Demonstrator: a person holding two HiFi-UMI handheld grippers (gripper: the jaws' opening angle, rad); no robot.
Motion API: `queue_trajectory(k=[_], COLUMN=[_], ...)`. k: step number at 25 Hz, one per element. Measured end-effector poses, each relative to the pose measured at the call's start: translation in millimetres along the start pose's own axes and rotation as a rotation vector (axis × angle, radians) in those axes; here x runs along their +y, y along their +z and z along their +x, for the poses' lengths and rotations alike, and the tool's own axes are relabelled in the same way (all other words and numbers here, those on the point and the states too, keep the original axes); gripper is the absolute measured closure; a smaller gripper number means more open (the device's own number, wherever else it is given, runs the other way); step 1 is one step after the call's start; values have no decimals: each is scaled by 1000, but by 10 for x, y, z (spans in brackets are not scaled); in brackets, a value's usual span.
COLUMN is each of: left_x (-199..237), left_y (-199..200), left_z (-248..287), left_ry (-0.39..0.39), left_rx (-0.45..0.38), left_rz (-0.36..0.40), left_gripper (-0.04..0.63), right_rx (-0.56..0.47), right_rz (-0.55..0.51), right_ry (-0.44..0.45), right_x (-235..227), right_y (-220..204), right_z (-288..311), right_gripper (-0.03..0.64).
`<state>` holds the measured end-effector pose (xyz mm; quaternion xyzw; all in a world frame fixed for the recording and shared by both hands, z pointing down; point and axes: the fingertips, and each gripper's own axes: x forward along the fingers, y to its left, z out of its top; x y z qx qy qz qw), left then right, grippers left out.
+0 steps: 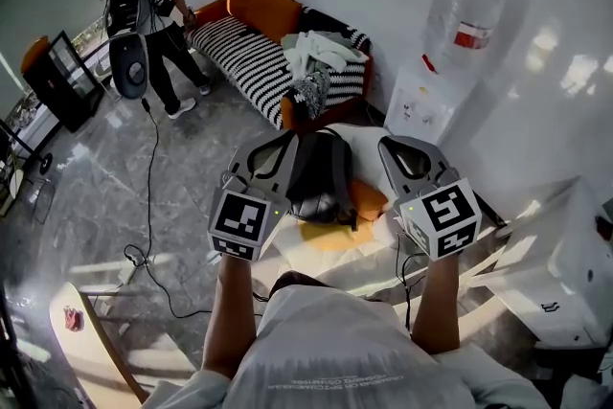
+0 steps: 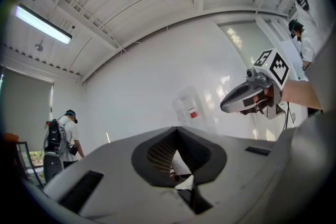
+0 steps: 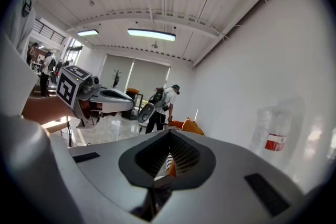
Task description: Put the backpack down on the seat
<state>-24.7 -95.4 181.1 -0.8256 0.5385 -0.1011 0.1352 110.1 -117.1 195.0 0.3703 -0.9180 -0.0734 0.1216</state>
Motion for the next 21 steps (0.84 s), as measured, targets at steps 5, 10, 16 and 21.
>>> queue_trajectory(k=[5, 10, 16, 21], left_x=[24, 60, 67, 84], left_y=[-26, -51, -78, -102], left_z=[14, 39, 99, 133], left_ry=[6, 6, 2, 5], left_rx=[7, 9, 12, 14], left_rz=[-9, -15, -18, -20], left_gripper=[588, 588, 588, 588], right_rx=[-3, 19, 22, 24], right_rz=[2, -10, -5, -13], right_ry=[12, 27, 17, 9], right_x=[3, 6, -42, -80], right_y=[10, -73, -72, -107], right_z=[42, 83, 135, 172], right_gripper=[614, 614, 614, 614])
